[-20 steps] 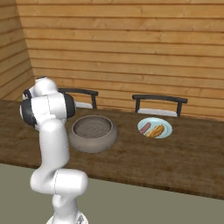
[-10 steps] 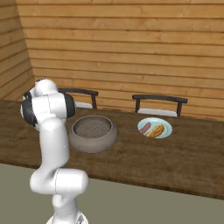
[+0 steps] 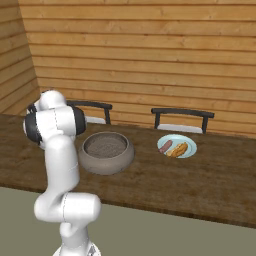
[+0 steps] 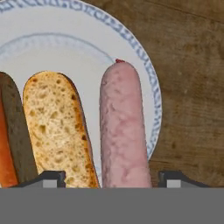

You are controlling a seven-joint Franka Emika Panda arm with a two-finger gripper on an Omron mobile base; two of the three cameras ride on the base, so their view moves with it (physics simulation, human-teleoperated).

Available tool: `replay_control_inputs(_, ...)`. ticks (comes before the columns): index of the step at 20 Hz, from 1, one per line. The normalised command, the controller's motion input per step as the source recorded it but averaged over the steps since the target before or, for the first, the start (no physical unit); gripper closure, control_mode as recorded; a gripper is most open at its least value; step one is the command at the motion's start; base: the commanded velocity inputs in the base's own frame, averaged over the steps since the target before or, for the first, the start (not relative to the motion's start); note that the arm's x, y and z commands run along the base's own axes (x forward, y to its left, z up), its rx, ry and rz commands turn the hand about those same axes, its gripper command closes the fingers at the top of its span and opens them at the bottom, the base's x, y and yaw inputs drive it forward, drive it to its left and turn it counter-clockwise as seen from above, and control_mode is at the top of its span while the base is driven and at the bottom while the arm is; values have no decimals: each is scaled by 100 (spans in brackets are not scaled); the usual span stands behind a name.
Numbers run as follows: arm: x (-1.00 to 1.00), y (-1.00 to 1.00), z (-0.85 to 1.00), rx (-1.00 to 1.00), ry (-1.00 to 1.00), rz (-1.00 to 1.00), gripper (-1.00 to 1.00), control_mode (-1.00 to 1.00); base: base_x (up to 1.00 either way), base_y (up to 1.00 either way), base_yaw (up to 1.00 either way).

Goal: Place one bun and one sausage from the bowl on each plate.

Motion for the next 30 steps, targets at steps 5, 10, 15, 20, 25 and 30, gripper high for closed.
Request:
replay_control_inputs(5, 0, 0, 10, 0, 0, 0, -100, -100, 0, 0, 0)
replay_control_inputs(10, -10, 0, 77, 0, 0, 0, -100, -100, 0, 0, 0)
replay_control_inputs(15, -27, -19, 66, 0, -4, -2, -100, -100, 0, 0, 0)
replay_control_inputs(20, -36, -53, 37, 0, -7, 0, -100, -100, 0, 0, 0)
replay_control_inputs(25, -42, -63, 34, 0, -9, 0, -100, -100, 0, 0, 0)
replay_control_inputs(30, -47, -55, 51, 0, -8, -2, -100, -100, 0, 0, 0)
